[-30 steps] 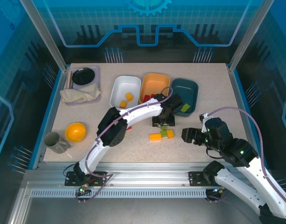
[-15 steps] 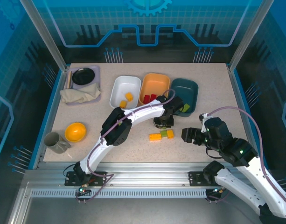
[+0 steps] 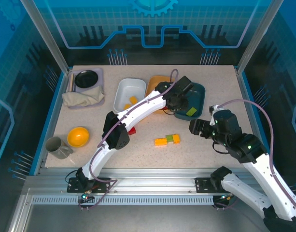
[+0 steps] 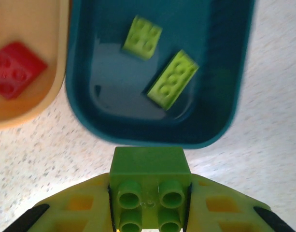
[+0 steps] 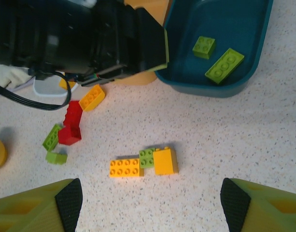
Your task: Sort the legos into containers by color
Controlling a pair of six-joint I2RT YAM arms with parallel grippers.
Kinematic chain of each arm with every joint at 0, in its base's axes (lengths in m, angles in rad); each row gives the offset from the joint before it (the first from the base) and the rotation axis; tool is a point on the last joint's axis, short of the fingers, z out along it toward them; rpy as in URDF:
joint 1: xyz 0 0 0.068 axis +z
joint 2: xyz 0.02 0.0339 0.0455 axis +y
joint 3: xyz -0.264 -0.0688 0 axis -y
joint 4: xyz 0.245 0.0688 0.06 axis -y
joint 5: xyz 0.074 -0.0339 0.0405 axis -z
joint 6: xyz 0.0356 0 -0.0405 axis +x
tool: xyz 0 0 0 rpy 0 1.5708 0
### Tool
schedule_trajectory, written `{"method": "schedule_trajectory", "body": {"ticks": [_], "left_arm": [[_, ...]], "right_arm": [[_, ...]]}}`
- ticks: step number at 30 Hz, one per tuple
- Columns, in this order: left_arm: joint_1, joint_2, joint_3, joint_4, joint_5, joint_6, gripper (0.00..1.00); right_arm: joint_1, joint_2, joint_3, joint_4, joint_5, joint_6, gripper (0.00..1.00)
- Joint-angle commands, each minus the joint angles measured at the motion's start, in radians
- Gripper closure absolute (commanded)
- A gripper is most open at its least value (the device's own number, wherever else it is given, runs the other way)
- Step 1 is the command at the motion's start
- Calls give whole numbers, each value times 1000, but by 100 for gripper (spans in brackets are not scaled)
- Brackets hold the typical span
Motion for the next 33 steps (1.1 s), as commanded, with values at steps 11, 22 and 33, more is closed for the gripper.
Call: {"method": "schedule_trajectory", "body": {"ticks": [11, 22, 33], "left_arm": [[57, 143, 152, 41, 128, 28, 42], [100, -385, -419, 127, 56, -69, 35], [270, -1191, -1387, 189, 22, -244, 33]], "right_arm": [[-67, 25, -3, 13, -50, -20, 21], [-6, 198, 15, 19, -51, -115, 26], [412, 624, 156, 14, 80, -304, 22]]}}
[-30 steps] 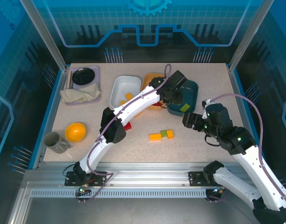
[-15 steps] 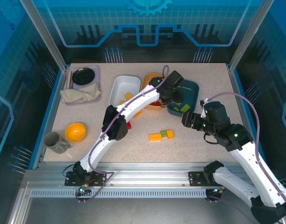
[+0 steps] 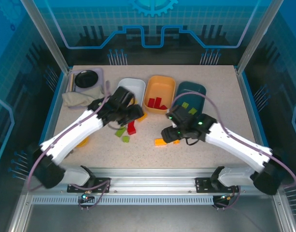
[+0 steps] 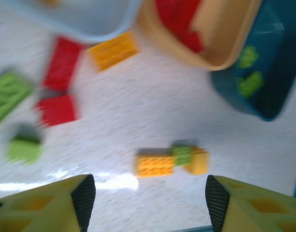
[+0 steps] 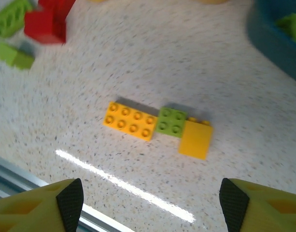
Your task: Sort the legos into containers by color
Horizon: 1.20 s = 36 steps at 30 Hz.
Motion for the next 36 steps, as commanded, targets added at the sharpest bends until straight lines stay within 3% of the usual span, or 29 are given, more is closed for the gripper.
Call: {"method": "schedule_trajectory", "body": {"ticks": [1, 5, 10, 17, 24, 29, 36], "left_arm": [[44, -181, -192, -25, -17, -87, 33], [67, -338, -314, -78, -26, -127, 30], [101, -375, -370, -130, -20, -172, 30], [170, -400, -341, -168, -42, -149, 30], [182, -445, -340, -210, -44, -139, 29], [181, -495, -331, -252, -65, -132, 29], [183, -518, -330, -271, -63, -129, 29]], "right_arm": [[84, 104, 65, -18, 52, -105, 22], [110, 192, 104, 3, 33, -137, 21], [120, 306, 188, 41, -25, -125, 23], [133, 580, 392, 111, -50, 162, 21], [130, 849, 711, 23, -29, 186, 19], [101, 989, 841, -53, -59, 180, 23], [100, 1046, 891, -54, -75, 157, 34]]}}
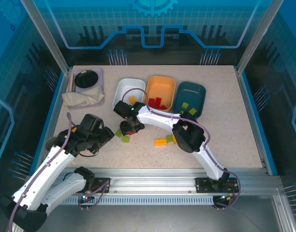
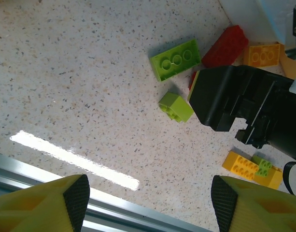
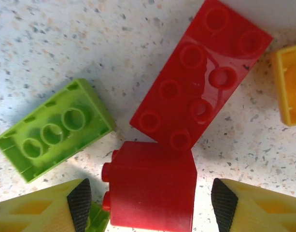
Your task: Sort the legos into containers by color
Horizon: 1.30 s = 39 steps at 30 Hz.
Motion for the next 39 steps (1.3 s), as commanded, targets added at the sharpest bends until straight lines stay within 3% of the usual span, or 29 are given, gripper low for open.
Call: {"method": "schedule_trajectory", "body": {"ticks": [1, 6, 10, 15, 18, 21, 28, 32, 35, 39], "left_arm": [[10, -12, 25, -37, -23, 12, 29], [10, -3, 31, -28, -18, 30, 29], [9, 12, 41, 8, 1, 57, 29], [9, 85, 68, 158, 115, 156, 28], [9, 148, 97, 239, 162, 184, 28], [9, 225, 146, 311, 194, 194, 28], [9, 438, 346, 369, 221, 228, 28], [8, 488, 405, 346, 199, 232, 28], [8, 476, 384, 352, 202, 224, 28], [8, 441, 322, 365, 209, 207, 28]], "right_arm": [[-5, 23, 55, -44, -14, -3, 36], [-14, 56, 67, -49, -2, -5, 55], [-14, -41, 15, -39, 25, -11, 66], [-34, -298, -155, 7, 91, -20, 68], [-98, -405, -208, 6, 130, -53, 68], [-179, -394, -183, -32, 164, -103, 69], [-346, -212, 32, -140, 163, -160, 71], [-346, -182, 74, -212, 154, -160, 60], [-318, -296, -122, -174, 164, -97, 41], [-329, -444, -388, -75, 122, 47, 26]]}}
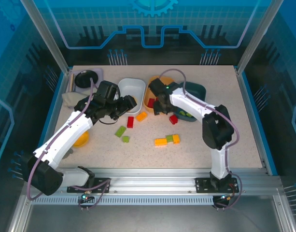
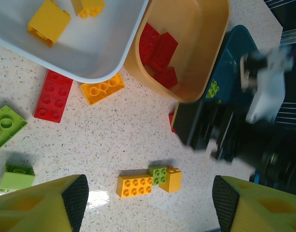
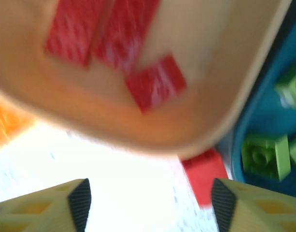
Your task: Sort the legos into containers by color
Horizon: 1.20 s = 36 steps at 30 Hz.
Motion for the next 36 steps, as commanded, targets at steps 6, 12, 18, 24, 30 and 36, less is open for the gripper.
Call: {"method": "schedule_trajectory", "body": {"ticks": [6, 12, 18, 24, 30, 36], "left_arm": [[6, -50, -90, 8, 38, -14, 28], [5, -65, -88, -3, 33, -13, 28], [5, -87, -101, -21, 28, -12, 28], [6, -92, -106, -29, 30, -14, 28], [6, -97, -106, -32, 32, -18, 28], [6, -103, -116, -34, 36, -20, 28]], "right_arm": [[-23, -152, -259, 129, -51, 207, 12], [-58, -122, -337, 216, -29, 110, 12], [-73, -82, -342, 310, -18, -44, 14], [-96, -16, -305, 309, -6, -83, 28], [-100, 5, -303, 316, 11, -115, 42], [-98, 19, -296, 354, 13, -157, 41]]}}
